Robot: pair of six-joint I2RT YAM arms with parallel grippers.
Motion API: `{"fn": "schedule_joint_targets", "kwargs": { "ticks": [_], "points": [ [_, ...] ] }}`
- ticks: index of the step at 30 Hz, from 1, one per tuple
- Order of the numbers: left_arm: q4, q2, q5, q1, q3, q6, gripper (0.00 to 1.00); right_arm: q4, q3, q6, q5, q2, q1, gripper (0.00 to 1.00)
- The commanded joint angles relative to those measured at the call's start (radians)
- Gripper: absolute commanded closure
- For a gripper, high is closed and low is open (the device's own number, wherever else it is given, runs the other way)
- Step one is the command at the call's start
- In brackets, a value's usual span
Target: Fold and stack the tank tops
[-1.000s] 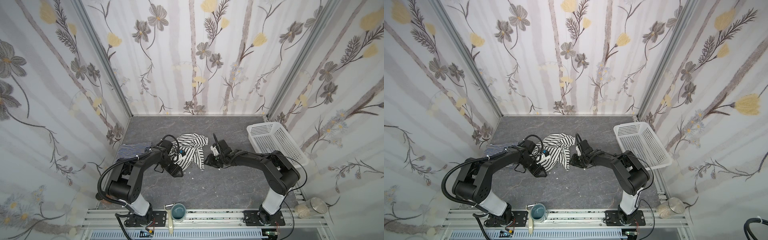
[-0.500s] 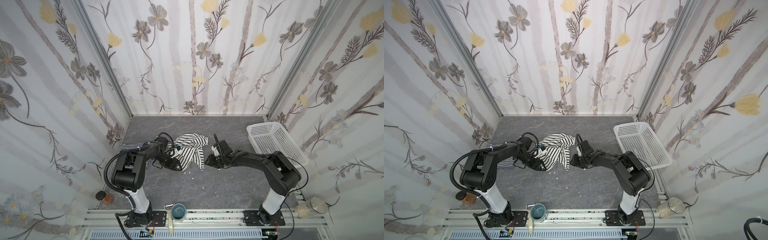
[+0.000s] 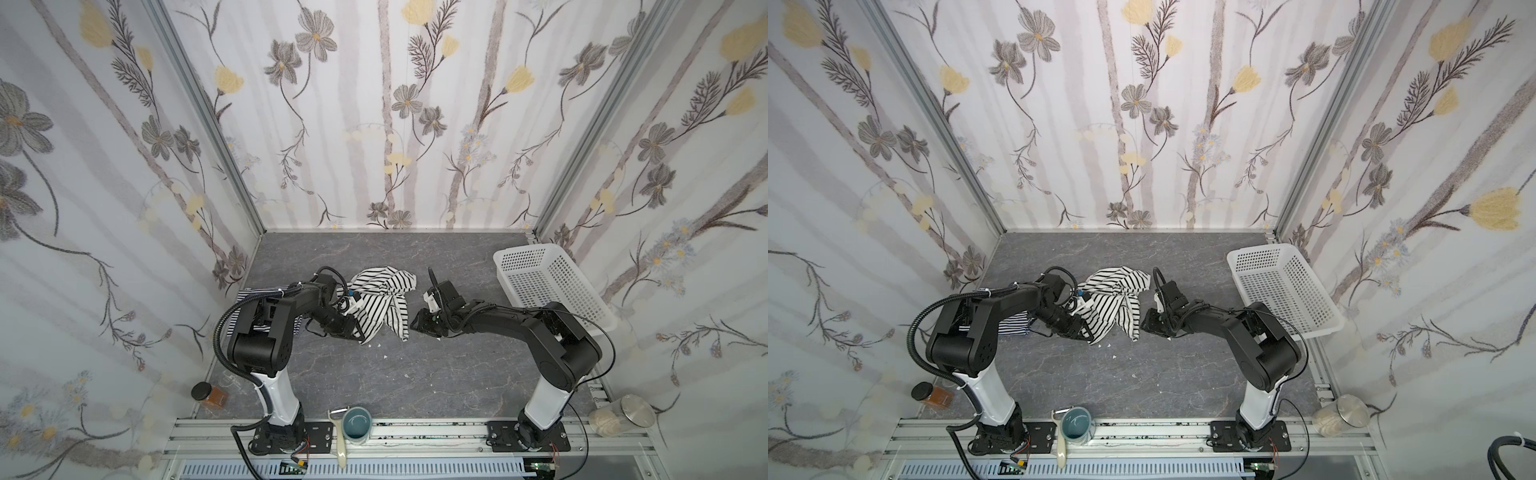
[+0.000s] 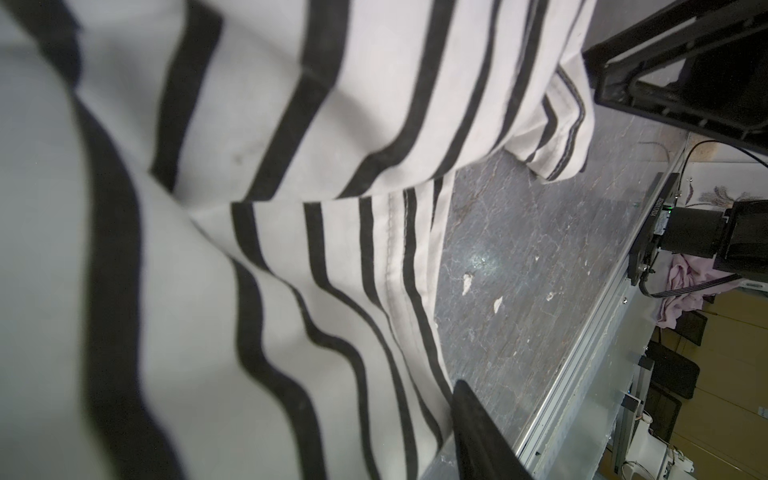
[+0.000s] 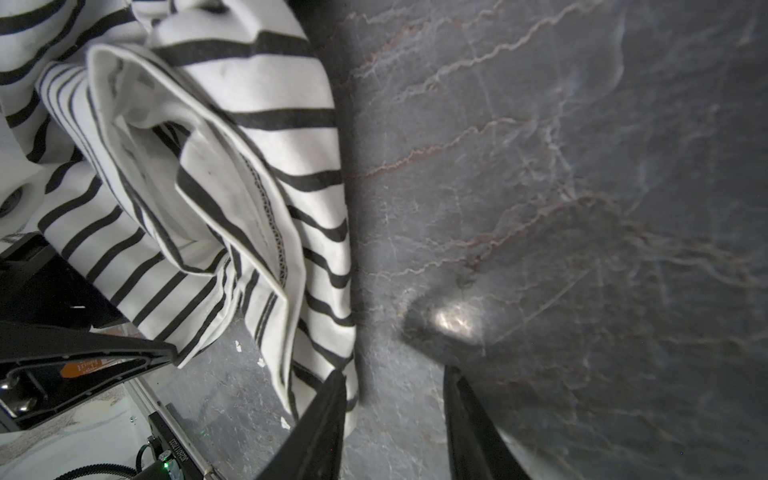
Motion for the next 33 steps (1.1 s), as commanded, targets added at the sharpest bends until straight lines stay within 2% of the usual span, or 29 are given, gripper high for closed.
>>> {"fn": "schedule_joint_targets", "kwargs": {
  "ticks": [1,4,10,21,29,33],
  "points": [
    [-0.019,-0.001,0.007,0.002,0.001,0.004,0.65,0.045,0.011,0.003,0.003,0.006,0.001,0.59],
    [-0.025,-0.021,-0.017,0.003,-0.008,0.019,0.80,0.042,0.010,0.001,0.005,-0.004,0.000,0.59],
    [-0.061,-0.077,-0.039,0.044,-0.011,0.059,0.90,0.077,-0.019,0.014,-0.044,-0.015,0.001,0.59],
    [-0.122,-0.114,-0.061,0.138,-0.031,0.154,0.91,0.237,-0.137,0.113,-0.134,-0.041,0.041,0.58],
    [-0.123,-0.106,-0.056,0.161,-0.039,0.175,0.91,0.280,-0.164,0.169,-0.105,-0.030,0.075,0.59],
    [-0.123,-0.101,-0.052,0.170,-0.038,0.176,0.92,0.195,-0.131,0.151,-0.030,-0.009,0.079,0.61]
  ]
}}
